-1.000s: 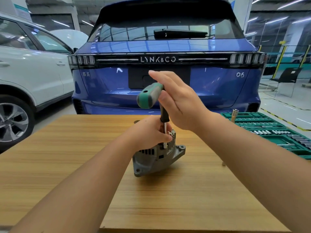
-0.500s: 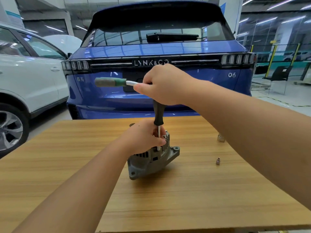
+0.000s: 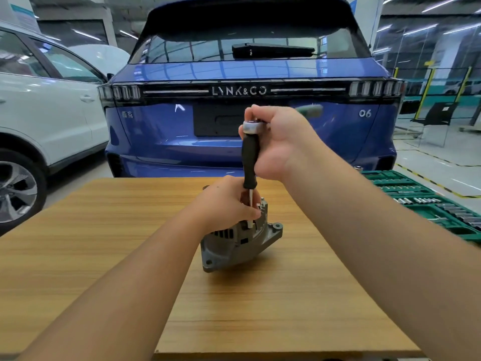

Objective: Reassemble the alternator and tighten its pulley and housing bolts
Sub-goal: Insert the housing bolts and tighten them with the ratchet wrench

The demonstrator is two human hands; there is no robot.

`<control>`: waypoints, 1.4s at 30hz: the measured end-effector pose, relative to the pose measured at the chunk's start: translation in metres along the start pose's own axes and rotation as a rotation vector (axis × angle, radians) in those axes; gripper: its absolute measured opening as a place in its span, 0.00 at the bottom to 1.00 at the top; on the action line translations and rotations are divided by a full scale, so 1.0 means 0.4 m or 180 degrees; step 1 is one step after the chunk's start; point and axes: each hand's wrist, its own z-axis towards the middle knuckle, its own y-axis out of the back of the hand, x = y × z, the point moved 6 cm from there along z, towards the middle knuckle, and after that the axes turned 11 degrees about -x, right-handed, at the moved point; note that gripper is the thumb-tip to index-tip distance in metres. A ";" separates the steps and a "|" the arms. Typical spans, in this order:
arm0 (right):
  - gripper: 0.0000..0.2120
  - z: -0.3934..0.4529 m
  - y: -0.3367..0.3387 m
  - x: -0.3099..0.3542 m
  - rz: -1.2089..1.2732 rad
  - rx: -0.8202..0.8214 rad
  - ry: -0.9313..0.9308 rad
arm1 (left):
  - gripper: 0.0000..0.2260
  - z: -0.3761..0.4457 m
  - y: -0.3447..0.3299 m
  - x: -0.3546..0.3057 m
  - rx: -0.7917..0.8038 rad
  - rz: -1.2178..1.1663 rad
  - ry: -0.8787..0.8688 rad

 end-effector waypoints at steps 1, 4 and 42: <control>0.05 -0.005 0.008 -0.007 0.0208 0.0066 0.0064 | 0.08 0.002 0.001 0.003 -0.0008 -0.0030 0.0004; 0.12 -0.023 0.027 -0.024 0.0534 0.0363 0.0634 | 0.08 0.005 0.000 0.004 0.0011 -0.0019 -0.0012; 0.06 0.006 -0.038 0.047 -0.2208 0.0387 0.0217 | 0.05 -0.005 -0.002 -0.003 -0.0038 0.0118 0.0042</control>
